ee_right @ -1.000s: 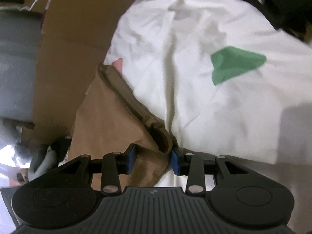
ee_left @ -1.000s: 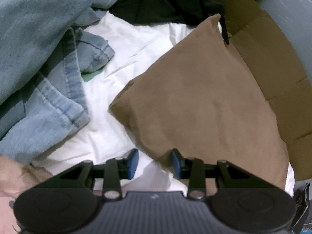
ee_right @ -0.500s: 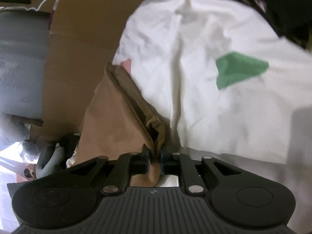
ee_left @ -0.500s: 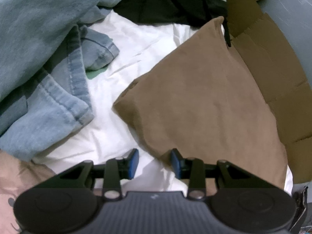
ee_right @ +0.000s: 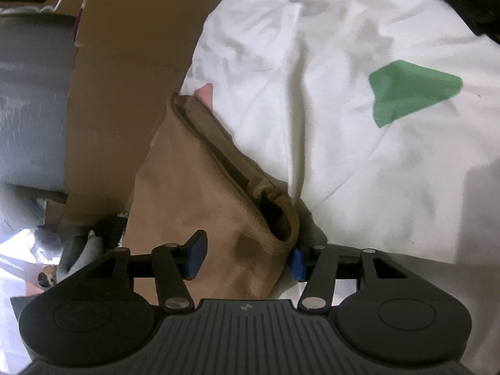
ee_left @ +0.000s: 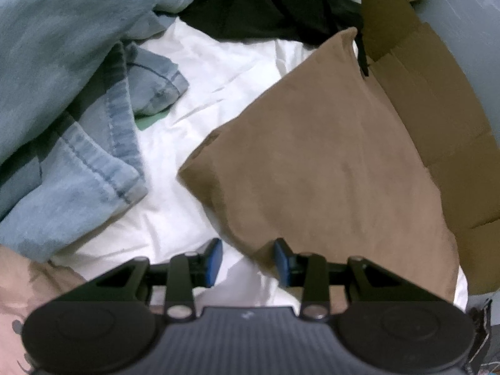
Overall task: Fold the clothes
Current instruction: 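Close the right gripper on the folded shirt corner, then hold the shirt corner with the right gripper while the left gripper closes on the shirt edge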
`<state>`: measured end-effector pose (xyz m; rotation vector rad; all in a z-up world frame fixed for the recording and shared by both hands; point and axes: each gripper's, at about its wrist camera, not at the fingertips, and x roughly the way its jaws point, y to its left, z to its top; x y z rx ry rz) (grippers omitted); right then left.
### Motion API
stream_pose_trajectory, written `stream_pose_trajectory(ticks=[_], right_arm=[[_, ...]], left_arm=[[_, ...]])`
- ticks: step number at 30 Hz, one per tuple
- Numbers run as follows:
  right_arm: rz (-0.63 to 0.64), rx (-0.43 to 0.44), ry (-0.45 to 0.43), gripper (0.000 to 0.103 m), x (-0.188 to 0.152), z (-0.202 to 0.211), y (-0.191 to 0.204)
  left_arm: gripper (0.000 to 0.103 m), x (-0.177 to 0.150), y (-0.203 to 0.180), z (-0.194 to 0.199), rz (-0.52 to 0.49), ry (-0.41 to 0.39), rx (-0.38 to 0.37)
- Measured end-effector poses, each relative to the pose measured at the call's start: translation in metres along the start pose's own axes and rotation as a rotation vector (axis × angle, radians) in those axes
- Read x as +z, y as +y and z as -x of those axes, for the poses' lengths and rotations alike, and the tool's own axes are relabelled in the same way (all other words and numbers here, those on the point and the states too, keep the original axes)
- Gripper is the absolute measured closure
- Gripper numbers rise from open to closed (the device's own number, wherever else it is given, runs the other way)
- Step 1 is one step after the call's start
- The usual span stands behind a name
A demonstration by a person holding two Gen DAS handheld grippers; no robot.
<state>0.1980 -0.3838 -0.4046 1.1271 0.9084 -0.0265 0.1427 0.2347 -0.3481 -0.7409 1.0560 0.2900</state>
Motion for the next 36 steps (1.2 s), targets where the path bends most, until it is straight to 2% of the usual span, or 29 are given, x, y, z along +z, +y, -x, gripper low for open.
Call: stream_pose_trajectory(ticks=[1,2,11,21,29,33,36], right_arm=[[0.008,-0.029,0.009,0.096,0.001,-0.001,0.001],[0.007,-0.041,0.015,0.097,0.002,-0.001,0.001],[0.036,-0.018,-0.026,0.097,0.012,0.017,0.021],[0.045,-0.03,-0.01,0.098,0.012,0.016,0.023],[0.052,-0.04,-0.001,0.098,0.011,0.016,0.022],[0.052,-0.052,0.003,0.098,0.009,0.013,0.018],[0.039,-0.06,-0.002,0.098,0.007,0.012,0.014]], left_arm=[[0.065,-0.001,0.001,0.0,0.009,0.001,-0.002],[0.065,-0.003,0.003,0.001,0.024,0.002,-0.006],[0.064,-0.009,0.011,0.007,0.131,-0.009,-0.088],[0.061,-0.007,0.019,-0.006,0.24,-0.028,-0.141],[0.061,-0.004,0.044,-0.021,0.396,-0.063,-0.232],[0.061,-0.002,0.047,-0.025,0.377,-0.109,-0.268],[0.061,0.001,0.05,-0.03,0.418,-0.11,-0.295]])
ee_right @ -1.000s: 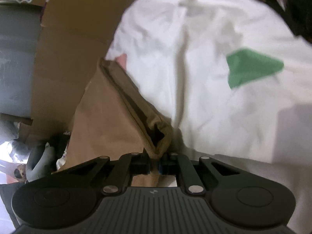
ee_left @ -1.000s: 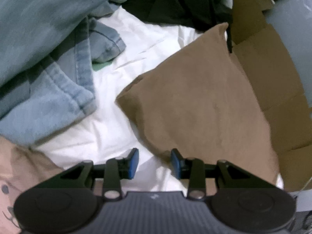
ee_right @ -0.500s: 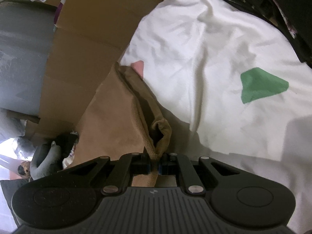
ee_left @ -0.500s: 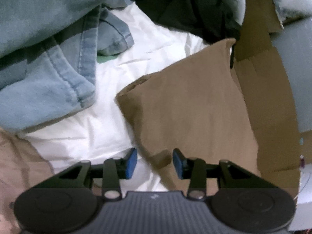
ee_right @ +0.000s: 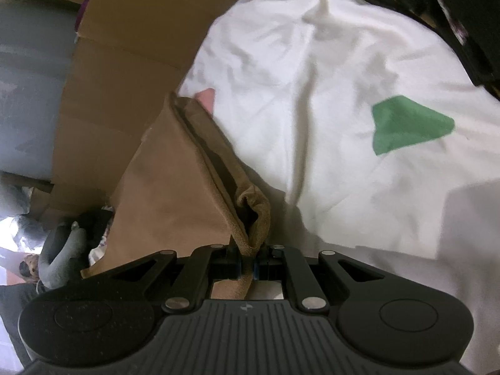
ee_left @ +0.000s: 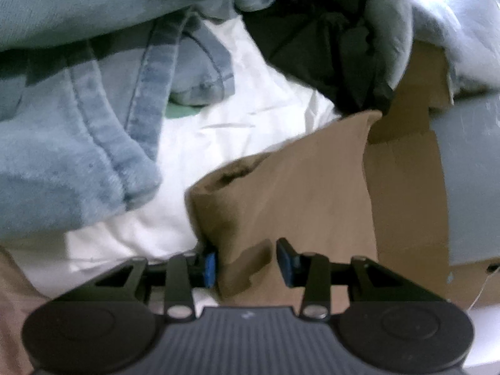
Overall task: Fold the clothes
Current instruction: 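Hold the shirt corner with the right gripper while the left gripper closes on the shirt edge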
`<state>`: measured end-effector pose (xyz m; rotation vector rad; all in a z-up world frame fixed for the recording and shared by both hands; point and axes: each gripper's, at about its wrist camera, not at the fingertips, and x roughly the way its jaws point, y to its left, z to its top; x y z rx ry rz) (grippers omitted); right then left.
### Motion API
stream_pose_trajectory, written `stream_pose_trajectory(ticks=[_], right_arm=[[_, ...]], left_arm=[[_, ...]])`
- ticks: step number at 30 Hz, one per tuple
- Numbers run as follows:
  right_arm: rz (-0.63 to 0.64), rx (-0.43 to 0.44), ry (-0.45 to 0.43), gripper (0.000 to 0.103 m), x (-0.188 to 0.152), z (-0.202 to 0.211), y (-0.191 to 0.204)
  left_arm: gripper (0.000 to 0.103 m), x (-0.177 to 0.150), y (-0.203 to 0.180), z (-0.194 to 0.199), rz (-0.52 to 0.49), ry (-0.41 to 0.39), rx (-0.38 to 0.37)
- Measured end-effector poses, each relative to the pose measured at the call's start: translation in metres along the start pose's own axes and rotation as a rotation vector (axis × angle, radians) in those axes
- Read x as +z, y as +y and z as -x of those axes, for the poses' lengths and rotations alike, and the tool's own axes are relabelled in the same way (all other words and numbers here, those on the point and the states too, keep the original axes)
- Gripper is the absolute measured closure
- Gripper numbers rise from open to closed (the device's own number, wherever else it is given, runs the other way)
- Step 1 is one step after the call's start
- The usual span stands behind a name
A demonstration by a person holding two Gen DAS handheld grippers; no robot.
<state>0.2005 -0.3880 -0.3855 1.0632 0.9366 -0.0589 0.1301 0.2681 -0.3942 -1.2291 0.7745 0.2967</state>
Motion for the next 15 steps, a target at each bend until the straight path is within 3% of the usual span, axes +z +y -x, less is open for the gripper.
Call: stream_pose_trajectory(ticks=[3,5,7,15], right_arm=[[-0.009,0.007,-0.015,0.098,0.0,0.001,0.001],[-0.016,0.008,-0.037,0.098,0.001,0.004,0.002],[-0.027,0.006,-0.057,0.098,0.0,0.006,0.003],[-0.044,0.016,-0.102,0.099,0.001,0.019,0.007]], left_arm=[[0.071,0.003,0.003,-0.002,0.014,0.012,-0.013],[0.088,0.004,0.007,0.0,0.027,0.018,-0.004],[0.094,0.005,0.011,0.003,0.05,0.02,-0.003],[0.098,0.005,-0.009,0.021,0.017,0.024,0.039]])
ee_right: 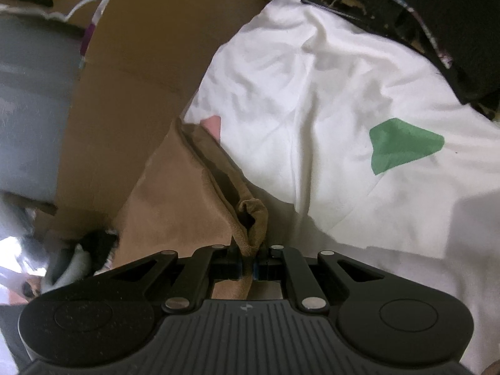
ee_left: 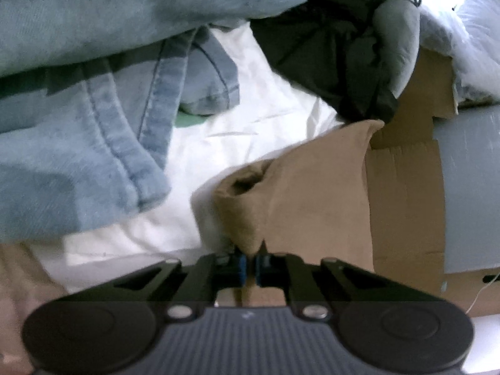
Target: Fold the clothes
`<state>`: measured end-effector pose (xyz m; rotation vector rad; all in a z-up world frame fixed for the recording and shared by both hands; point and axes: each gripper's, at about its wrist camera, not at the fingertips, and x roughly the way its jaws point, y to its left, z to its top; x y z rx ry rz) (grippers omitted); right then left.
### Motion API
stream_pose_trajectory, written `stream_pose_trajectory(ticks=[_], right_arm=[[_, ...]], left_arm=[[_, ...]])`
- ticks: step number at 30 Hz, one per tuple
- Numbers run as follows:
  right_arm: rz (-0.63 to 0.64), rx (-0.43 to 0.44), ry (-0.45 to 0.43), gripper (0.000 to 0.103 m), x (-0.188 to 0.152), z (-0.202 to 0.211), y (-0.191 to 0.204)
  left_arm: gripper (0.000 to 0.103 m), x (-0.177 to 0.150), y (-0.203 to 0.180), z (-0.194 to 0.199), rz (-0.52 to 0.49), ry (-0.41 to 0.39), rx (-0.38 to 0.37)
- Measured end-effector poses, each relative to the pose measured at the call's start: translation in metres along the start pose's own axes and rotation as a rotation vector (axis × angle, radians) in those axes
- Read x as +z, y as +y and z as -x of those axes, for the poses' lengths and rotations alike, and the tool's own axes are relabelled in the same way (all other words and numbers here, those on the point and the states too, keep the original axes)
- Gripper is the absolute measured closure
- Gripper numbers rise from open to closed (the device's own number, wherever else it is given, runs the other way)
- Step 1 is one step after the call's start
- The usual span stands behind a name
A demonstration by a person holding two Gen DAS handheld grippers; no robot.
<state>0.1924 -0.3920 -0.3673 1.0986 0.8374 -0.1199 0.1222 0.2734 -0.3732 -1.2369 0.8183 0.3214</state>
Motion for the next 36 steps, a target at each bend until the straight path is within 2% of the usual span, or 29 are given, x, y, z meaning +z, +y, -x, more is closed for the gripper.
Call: stream_pose_trajectory(ticks=[5,14,24,29,36], right_arm=[[-0.016,0.022,-0.025,0.099,0.006,0.018,-0.001],[-0.044,0.023,-0.026,0.099,0.01,0.044,-0.025],[-0.099,0.043,-0.008,0.099,-0.007,0.082,-0.063],[-0.109,0.067,-0.001,0.099,-0.018,0.099,-0.071],[-0.113,0.089,0.031,0.1,-0.037,0.112,-0.076]], left_arm=[[0.099,-0.009,-0.007,0.009,-0.021,0.024,0.007],[0.099,-0.025,-0.003,0.026,-0.033,0.064,0.011],[0.099,-0.037,0.0,0.043,-0.047,0.084,0.03],[0.099,-0.03,-0.003,0.051,-0.074,0.107,0.021],[0.099,-0.013,-0.019,0.062,-0.171,0.135,0.031]])
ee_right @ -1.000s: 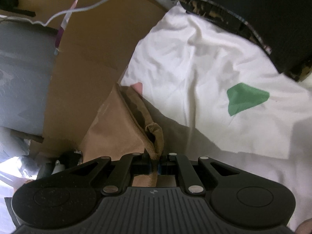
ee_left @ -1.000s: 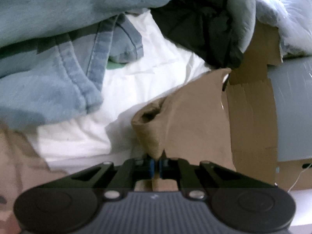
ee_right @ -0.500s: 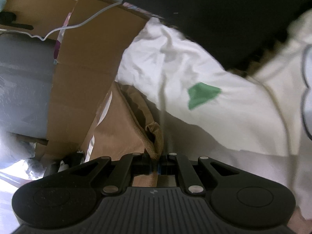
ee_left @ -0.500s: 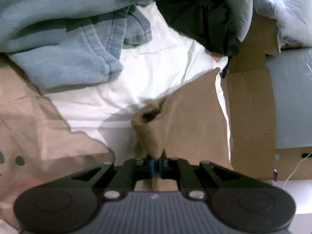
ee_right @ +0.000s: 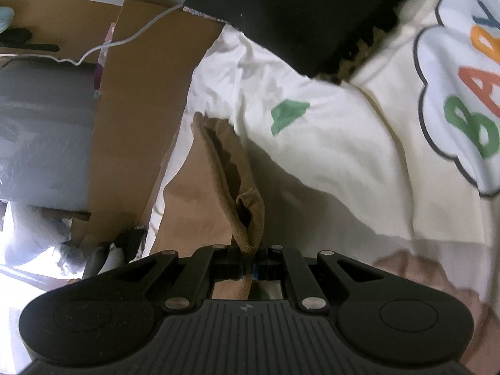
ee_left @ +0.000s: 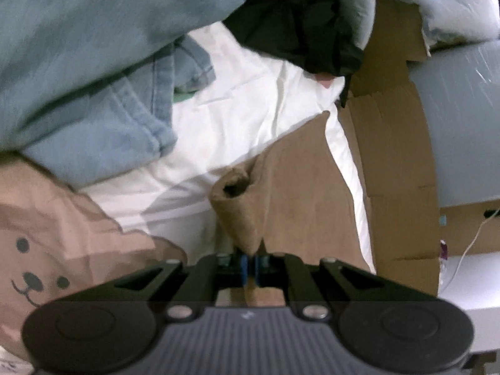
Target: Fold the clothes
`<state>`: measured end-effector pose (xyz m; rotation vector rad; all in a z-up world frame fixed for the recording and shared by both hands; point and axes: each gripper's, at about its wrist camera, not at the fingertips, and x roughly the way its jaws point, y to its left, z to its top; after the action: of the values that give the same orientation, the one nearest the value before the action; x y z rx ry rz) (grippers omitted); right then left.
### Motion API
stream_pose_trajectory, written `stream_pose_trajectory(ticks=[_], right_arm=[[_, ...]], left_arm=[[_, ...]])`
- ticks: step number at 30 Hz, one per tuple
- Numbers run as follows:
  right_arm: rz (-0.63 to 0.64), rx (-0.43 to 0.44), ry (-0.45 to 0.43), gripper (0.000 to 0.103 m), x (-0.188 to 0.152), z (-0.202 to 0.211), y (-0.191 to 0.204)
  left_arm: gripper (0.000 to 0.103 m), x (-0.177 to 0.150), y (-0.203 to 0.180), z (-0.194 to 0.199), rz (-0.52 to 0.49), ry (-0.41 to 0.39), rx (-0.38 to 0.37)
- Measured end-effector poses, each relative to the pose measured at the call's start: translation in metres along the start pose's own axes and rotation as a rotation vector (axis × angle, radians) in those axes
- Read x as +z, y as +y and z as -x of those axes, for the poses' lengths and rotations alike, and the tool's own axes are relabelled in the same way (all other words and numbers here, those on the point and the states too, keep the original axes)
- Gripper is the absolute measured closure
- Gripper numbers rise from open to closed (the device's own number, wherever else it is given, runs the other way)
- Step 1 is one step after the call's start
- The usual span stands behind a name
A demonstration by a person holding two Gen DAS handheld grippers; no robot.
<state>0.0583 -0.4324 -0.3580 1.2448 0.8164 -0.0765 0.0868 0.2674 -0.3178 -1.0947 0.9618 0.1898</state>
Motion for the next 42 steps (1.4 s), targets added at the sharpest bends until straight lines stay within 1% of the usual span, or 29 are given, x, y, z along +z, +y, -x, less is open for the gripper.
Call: stream_pose_trajectory(ticks=[3,6,12,20,22,26,27,29,30,32,35,36,37,38,42], right_arm=[[0.012,-0.001,0.017,0.1,-0.009,0.006,-0.002],[0.026,-0.009,0.041,0.1,-0.02,0.01,-0.005],[0.02,-0.003,0.057,0.1,-0.031,0.018,-0.014],[0.012,-0.016,0.076,0.1,-0.042,0.024,-0.025],[0.02,-0.021,0.085,0.1,-0.043,0.021,-0.027],[0.01,-0.021,0.095,0.099,-0.042,0.019,-0.031],[0.006,-0.018,0.099,0.099,-0.041,0.019,-0.032],[0.007,-0.025,0.104,0.097,-0.041,0.018,-0.033],[0.013,-0.028,0.106,0.095,-0.042,0.017,-0.033],[0.021,-0.042,0.101,0.094,-0.042,0.017,-0.034],[0.01,-0.052,0.103,0.092,-0.042,0.016,-0.039],[0.005,-0.057,0.101,0.089,-0.042,0.016,-0.04],[0.003,-0.062,0.097,0.08,-0.042,0.017,-0.041],[0.004,-0.064,0.093,0.073,-0.042,0.018,-0.042],[0.014,-0.071,0.088,0.07,-0.042,0.017,-0.042]], left_arm=[[0.1,0.002,-0.001,0.008,-0.041,0.0,0.015],[0.101,0.002,0.003,0.015,-0.059,0.001,0.028],[0.102,-0.004,0.018,0.029,-0.053,-0.007,0.051],[0.103,-0.008,0.039,0.039,-0.014,-0.028,0.069],[0.103,-0.007,0.045,0.036,-0.007,-0.018,0.068],[0.103,-0.007,0.051,0.027,-0.005,0.025,0.045],[0.101,-0.007,0.051,0.025,-0.01,0.034,0.039],[0.089,-0.008,0.05,0.022,-0.025,0.038,0.023],[0.086,-0.009,0.049,0.021,-0.033,0.039,0.016],[0.076,-0.01,0.05,0.018,-0.04,0.041,0.006],[0.071,-0.01,0.054,0.012,-0.032,0.038,0.023],[0.071,-0.009,0.057,0.009,-0.028,0.033,0.027],[0.071,-0.008,0.06,0.006,-0.024,0.028,0.031],[0.071,-0.007,0.062,0.002,-0.018,0.024,0.034],[0.071,-0.002,0.069,-0.01,-0.004,0.011,0.02]])
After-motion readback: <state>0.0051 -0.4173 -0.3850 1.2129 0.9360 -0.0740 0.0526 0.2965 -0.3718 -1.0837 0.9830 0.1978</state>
